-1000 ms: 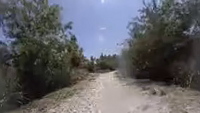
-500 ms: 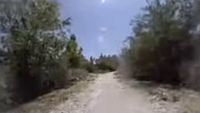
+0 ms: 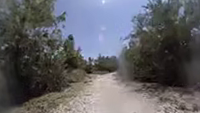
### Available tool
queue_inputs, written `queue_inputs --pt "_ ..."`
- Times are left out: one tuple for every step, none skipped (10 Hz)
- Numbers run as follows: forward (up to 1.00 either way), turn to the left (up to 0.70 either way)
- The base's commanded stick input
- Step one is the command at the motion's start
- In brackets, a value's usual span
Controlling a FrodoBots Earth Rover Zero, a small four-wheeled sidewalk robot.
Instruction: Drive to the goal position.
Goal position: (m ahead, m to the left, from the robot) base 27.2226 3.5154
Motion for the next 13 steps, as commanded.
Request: queue_inputs --pt "0.7 0.0" --pt "0.7 0.0" --pt "0.7 0.0" --pt "0.7 0.0" --pt "0.7 0.0" --pt "0.7 0.0" --pt "0.7 0.0" --pt "0.7 0.0" --pt "0.7 0.0" --pt "0.7 0.0" --pt "0.7 0.0" --pt "0.7 0.0" --pt "0.7 0.0"
